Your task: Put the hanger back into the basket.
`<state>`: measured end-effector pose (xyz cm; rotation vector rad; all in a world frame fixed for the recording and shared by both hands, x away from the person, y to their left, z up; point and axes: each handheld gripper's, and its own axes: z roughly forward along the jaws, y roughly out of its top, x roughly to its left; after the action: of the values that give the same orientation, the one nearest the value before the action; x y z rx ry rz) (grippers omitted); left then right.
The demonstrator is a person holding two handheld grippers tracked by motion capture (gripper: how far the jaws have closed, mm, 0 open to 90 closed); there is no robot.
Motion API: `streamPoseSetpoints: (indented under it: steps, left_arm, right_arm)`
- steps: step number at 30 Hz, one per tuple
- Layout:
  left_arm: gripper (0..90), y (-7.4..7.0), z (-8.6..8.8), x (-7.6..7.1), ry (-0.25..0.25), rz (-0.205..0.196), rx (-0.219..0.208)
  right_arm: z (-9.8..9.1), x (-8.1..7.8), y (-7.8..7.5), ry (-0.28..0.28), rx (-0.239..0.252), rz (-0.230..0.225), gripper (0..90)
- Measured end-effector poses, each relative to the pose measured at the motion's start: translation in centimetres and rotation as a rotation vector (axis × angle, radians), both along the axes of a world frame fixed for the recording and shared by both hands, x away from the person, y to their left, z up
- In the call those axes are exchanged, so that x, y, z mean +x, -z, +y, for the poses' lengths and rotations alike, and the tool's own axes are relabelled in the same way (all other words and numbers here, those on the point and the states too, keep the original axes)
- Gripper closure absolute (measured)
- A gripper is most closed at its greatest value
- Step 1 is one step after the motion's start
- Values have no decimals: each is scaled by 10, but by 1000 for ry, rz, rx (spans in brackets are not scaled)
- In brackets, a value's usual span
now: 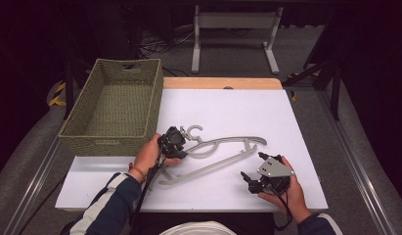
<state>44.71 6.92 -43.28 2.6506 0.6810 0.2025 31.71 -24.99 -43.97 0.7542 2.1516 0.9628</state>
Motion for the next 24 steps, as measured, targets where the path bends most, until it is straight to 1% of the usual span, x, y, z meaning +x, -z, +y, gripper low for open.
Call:
streamPoseSetpoints:
  steps: [1, 4, 7, 10, 12, 13, 15, 16, 17, 18, 19, 21, 22, 23, 24]
  left_arm:
    - [702, -1, -1, 1, 5, 9, 6]
    - [734, -1, -3, 3, 18, 15, 15]
    - [791, -1, -4, 3, 28, 8, 16]
    - [799, 0, -3, 3, 27, 10, 9]
    - [804, 0, -4, 1, 20, 1, 11]
    - [809, 0, -4, 0, 17, -14, 6]
    - [817, 2, -6, -4, 10, -77, -13]
    - [817, 3, -7, -5, -1, -95, -14]
    - [817, 3, -7, -5, -1, -95, -14]
    - [817, 3, -10, -7, -9, -159, -7]
    - [817, 4, -11, -8, -16, -173, -4]
    - [817, 3, -10, -9, -16, -203, -29]
    - [818, 2, -10, -10, -24, -231, -39]
    - [818, 2, -10, -10, -24, -231, -39]
    - [817, -3, -8, -13, -42, -278, -70]
  right_arm:
    - [0, 0, 1, 0, -3, 3, 148]
    - [0, 1, 1, 0, -4, 11, 148]
    - [1, 1, 1, -1, -4, 14, 148]
    - [1, 1, 2, 1, -5, 19, 148]
    - [1, 1, 2, 1, -7, 19, 148]
    - [1, 1, 2, 1, -6, 19, 148]
    - [0, 1, 1, 2, -4, 16, 148]
    - [0, 1, 1, 2, -3, 15, 149]
    - [0, 1, 1, 2, -3, 15, 149]
    - [-1, 1, 0, 6, 0, 12, 148]
    - [-1, 1, 0, 7, 1, 9, 149]
    - [-2, 0, -1, 9, 7, 3, 149]
    - [-2, -1, -2, 9, 12, -3, 150]
    - [-2, -1, -2, 9, 12, -3, 150]
    - [-3, -2, -3, 9, 14, -17, 150]
